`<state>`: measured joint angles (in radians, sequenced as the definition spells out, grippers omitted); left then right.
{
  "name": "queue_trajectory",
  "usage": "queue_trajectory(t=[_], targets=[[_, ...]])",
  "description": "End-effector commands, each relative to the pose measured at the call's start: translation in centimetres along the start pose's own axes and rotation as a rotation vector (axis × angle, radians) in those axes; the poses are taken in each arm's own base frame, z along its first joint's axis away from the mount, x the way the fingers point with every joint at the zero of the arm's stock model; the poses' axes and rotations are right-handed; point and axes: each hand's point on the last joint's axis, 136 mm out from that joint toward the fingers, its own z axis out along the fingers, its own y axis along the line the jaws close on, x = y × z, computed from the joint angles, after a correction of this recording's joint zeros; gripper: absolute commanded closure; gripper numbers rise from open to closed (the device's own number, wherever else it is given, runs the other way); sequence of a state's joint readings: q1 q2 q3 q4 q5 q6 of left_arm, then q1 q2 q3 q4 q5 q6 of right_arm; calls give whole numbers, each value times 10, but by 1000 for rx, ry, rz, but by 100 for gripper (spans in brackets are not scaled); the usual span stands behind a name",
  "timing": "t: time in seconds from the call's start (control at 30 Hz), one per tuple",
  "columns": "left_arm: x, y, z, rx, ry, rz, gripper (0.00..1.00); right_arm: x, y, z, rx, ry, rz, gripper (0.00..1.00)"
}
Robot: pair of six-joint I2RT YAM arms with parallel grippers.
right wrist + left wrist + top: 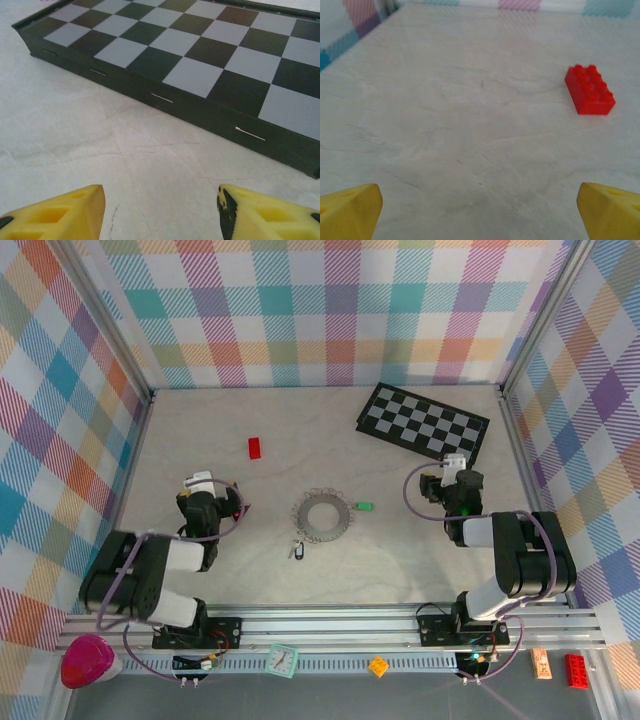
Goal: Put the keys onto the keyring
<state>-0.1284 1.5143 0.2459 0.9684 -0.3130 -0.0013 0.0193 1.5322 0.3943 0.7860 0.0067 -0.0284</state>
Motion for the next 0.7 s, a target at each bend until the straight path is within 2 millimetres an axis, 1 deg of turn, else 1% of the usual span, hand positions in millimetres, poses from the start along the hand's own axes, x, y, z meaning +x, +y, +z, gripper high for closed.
queue_trajectory(t=[0.0,0.03,0.07,0.13,0.17,0.2,0.23,0.43,0.53,0.57,0.6,0.67], targets=[[-28,-14,15,54,-74,4,0,-17,3,2,-28,-54,26,38],[-26,-12,21,29,-9,5,0,-17,2,2,-29,-53,26,38],[-26,-7,28,-12,-5,5,0,-18,2,2,-30,-53,27,38],[-26,-7,19,-12,-41,11,0,-17,2,2,-30,-51,29,37],[-28,-12,19,-3,-54,26,0,-17,2,2,-29,-50,31,36],[-28,-16,25,7,-32,37,0,-17,2,2,-30,-50,31,36],[-24,-16,26,32,-2,22,0,-17,2,2,-31,-51,31,36],[-24,-16,30,53,15,12,0,-17,2,2,-31,-49,31,35],[-24,-16,31,57,17,8,0,-17,1,3,-31,-49,32,33],[-24,-16,30,58,15,8,0,-17,2,3,-32,-49,32,30],[-24,-16,30,58,14,9,0,-17,1,2,-31,-49,33,2],[-24,-15,30,58,10,9,0,-18,1,2,-28,-53,31,1]])
